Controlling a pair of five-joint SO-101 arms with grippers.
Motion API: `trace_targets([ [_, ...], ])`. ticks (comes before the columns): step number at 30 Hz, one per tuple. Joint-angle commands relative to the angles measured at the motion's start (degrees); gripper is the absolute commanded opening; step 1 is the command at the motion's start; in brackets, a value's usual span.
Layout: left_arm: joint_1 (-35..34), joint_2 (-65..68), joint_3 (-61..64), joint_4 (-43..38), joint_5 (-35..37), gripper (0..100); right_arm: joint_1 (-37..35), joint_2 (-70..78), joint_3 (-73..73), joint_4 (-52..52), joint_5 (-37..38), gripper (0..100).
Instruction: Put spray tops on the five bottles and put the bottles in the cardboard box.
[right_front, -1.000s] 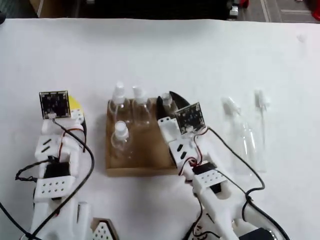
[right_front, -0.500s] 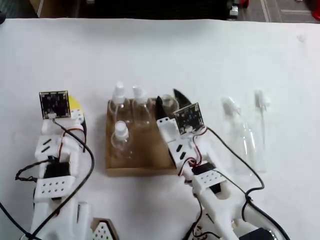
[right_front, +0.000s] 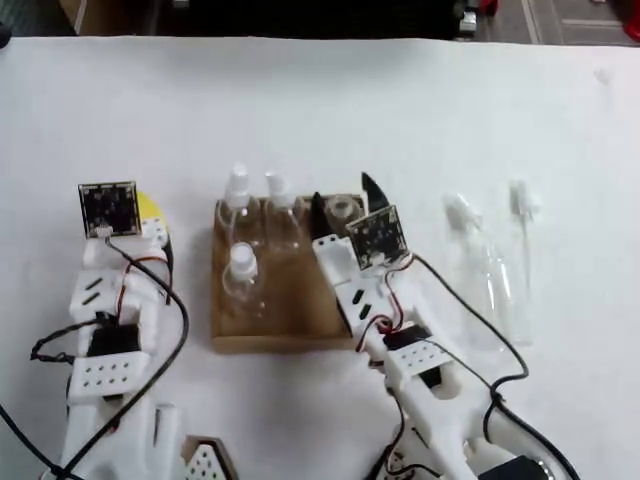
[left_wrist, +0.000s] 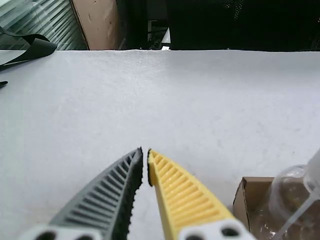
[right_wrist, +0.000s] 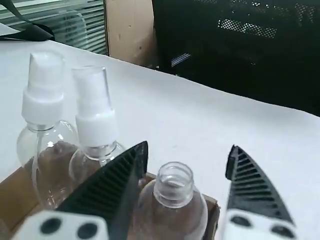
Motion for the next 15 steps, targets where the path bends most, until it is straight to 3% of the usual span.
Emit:
trace_targets([
  [1,0.22,-0.31,-0.62,-2.02,-0.44,2,-0.04,-5.93,-2.64,-1.01,0.79,22.6],
  [9,0.22,-0.31,-0.7,-2.11,-0.44,2,0.4,-30.81,-2.55,24.22,0.7,22.3],
  [11,0.22,-0.31,-0.7,-2.11,-0.44,2,1.1,-36.88,-2.55,30.55,0.62,16.1],
  [13,0.22,-0.31,-0.7,-2.11,-0.44,2,1.89,-42.15,-2.55,34.77,0.53,2.9],
  [15,0.22,-0.31,-0.62,-2.02,-0.44,2,2.86,-45.85,-3.34,37.93,0.35,3.3],
])
